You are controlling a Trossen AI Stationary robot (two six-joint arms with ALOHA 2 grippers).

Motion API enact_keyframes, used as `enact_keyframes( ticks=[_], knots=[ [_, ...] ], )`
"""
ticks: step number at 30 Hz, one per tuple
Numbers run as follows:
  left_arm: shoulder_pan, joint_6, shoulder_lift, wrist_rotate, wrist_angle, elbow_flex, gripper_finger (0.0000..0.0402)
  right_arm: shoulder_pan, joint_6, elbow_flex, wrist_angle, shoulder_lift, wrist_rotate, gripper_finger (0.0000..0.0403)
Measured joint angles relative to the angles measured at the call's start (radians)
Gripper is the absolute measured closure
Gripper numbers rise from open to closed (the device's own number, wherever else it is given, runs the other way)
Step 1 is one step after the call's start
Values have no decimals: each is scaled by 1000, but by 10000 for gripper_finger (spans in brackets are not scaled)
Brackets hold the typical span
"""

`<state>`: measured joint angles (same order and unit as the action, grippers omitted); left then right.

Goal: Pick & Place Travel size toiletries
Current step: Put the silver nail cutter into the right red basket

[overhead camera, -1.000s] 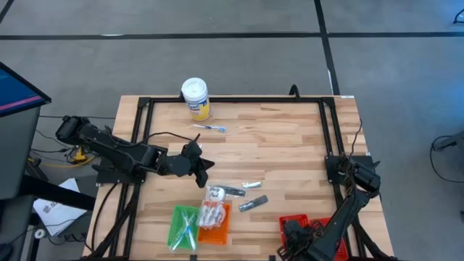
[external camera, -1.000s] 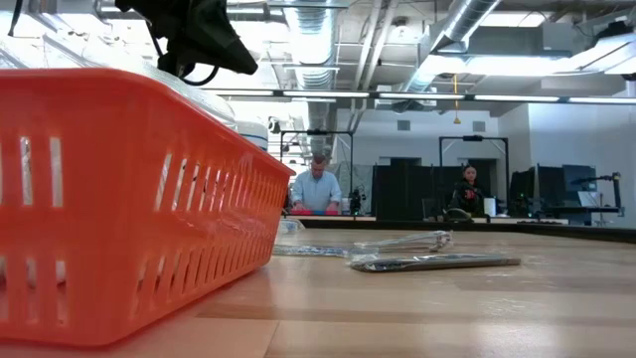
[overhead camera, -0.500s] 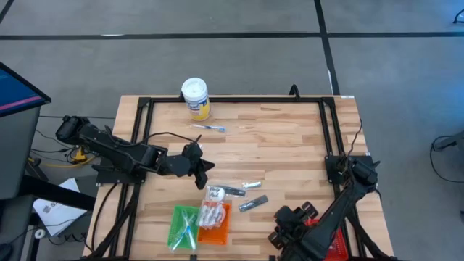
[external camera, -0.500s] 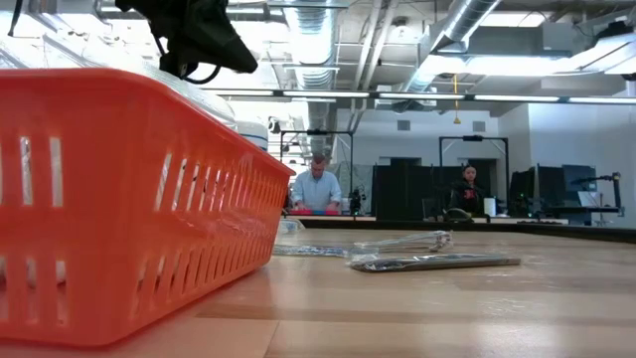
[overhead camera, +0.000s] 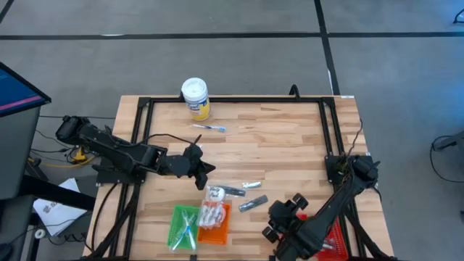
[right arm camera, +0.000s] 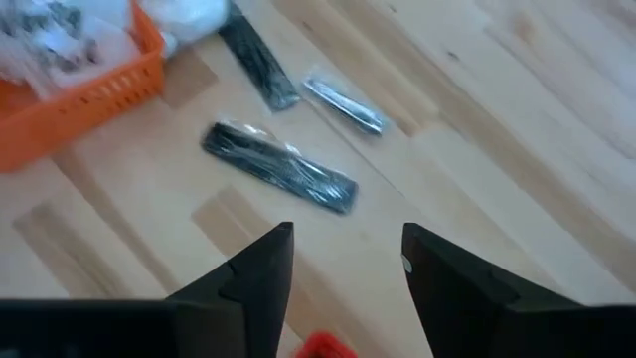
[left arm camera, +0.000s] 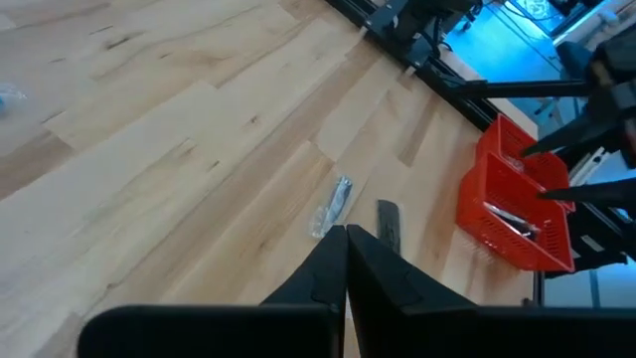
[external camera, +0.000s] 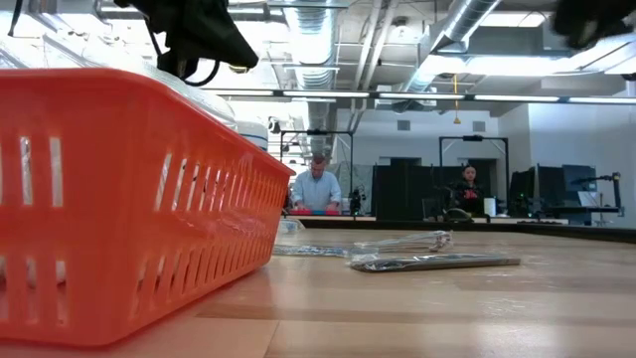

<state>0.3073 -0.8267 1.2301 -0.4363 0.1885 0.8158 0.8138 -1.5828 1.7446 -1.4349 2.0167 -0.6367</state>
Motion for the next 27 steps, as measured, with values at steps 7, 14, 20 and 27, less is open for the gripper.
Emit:
enact_keyframes(
  ticks=[7, 14, 20, 27],
  knots=[
    [0, -16, 0, 0, -8, 0, 402, -24, 73, -203, 211, -103, -2, 246],
    [-38, -16, 22, 0, -14, 0, 402, -51, 164, -400, 318, -228, 3, 261],
    [-101, -17, 42, 25, -25, -1, 402, -108, 415, -617, 583, -359, 98, 275],
    [-170, -28, 47, 53, -41, -1, 402, -260, 721, -845, 796, -542, 187, 295]
  ],
)
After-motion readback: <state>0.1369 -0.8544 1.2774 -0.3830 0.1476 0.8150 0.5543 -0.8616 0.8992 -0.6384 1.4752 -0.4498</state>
